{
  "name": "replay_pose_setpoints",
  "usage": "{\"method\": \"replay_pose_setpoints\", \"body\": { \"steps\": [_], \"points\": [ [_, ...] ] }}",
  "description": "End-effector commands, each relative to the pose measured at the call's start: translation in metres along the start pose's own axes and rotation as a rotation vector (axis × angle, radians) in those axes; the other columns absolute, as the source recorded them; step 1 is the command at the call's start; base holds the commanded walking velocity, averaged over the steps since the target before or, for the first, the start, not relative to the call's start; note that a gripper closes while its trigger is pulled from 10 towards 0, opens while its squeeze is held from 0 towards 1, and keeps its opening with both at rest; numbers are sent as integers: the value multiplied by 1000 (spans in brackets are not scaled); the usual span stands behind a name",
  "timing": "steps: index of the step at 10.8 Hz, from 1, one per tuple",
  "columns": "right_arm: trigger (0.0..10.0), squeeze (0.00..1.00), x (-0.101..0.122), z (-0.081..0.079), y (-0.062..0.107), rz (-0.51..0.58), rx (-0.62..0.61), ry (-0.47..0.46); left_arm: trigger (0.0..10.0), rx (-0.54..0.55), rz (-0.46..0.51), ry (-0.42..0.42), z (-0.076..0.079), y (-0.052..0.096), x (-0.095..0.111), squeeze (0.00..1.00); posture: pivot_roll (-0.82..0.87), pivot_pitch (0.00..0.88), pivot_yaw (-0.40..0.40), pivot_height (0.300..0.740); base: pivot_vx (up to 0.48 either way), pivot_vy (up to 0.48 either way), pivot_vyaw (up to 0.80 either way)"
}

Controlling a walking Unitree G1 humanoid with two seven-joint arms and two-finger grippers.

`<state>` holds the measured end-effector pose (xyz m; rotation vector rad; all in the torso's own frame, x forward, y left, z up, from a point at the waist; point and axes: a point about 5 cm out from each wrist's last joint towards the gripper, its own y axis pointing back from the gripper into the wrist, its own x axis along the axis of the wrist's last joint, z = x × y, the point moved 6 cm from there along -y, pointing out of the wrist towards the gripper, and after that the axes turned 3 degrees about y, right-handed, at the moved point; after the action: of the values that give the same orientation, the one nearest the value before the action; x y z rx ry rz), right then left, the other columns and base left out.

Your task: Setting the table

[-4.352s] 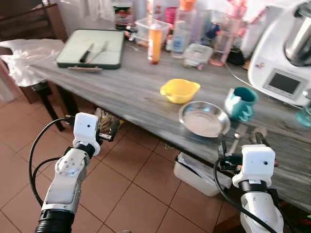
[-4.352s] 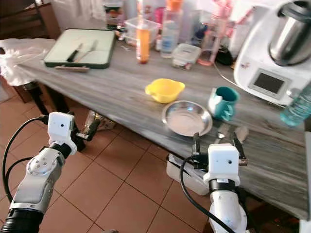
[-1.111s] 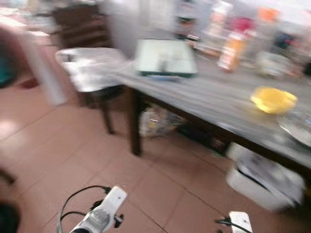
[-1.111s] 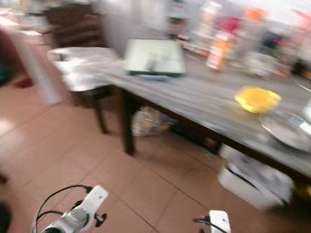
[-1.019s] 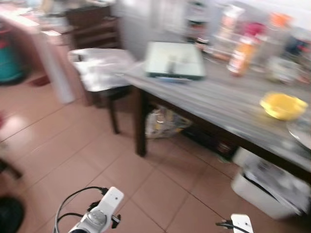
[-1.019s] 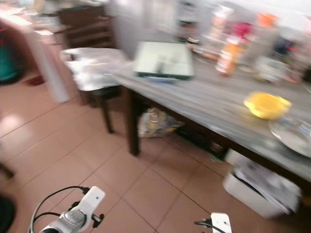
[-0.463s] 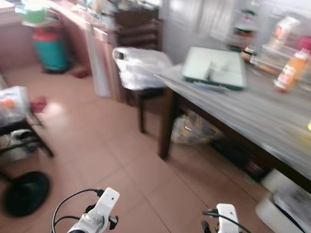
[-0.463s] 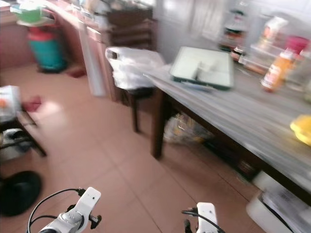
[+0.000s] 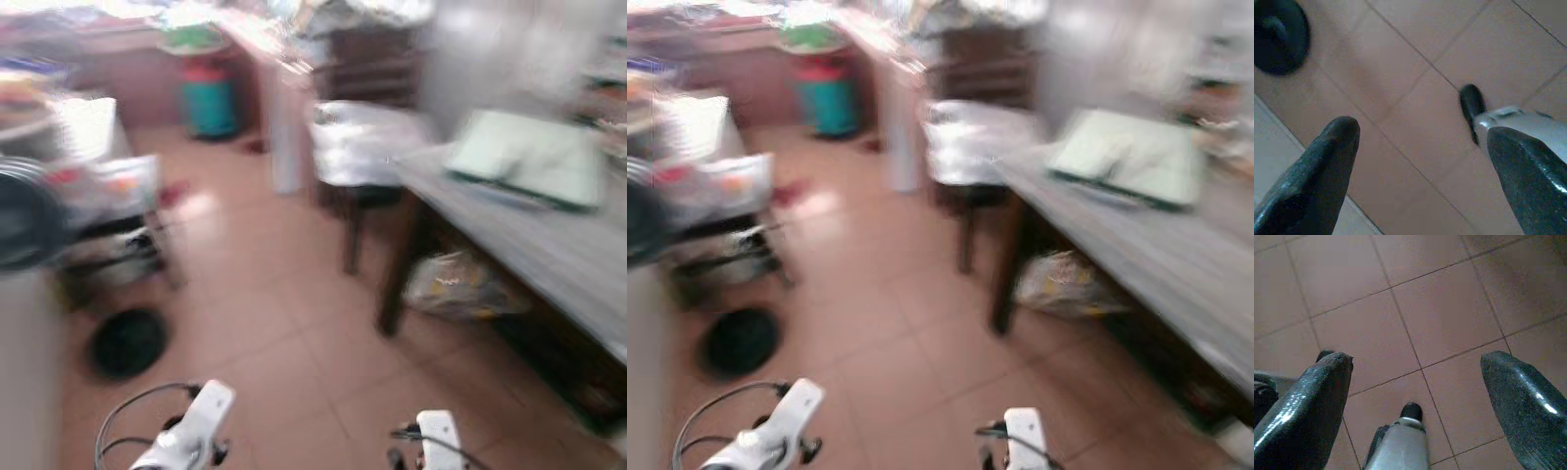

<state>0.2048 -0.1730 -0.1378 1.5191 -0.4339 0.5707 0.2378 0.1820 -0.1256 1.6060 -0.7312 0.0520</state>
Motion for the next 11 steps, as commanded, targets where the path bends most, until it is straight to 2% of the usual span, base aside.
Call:
{"method": "replay_pose_setpoints", "body": {
  "steps": [1,9,10,11],
  "points": [
    [10000,0,-2,-3,0,-10,14,3,10000,2,-14,-4,-4,1,-5,0,110,0,-17,740,0,0,769],
    [10000,0,-9,-7,1,-30,26,18,10000,1,-15,-31,-2,0,-6,0,108,0,-21,740,0,0,773],
    [10000,0,-10,-7,1,-32,27,18,10000,1,-16,-27,-2,0,-7,0,109,0,-22,740,0,0,750],
    [10000,0,-12,-6,2,-38,24,17,10000,2,-19,27,-1,0,-8,0,109,0,-26,740,0,0,456]
  ]
}}
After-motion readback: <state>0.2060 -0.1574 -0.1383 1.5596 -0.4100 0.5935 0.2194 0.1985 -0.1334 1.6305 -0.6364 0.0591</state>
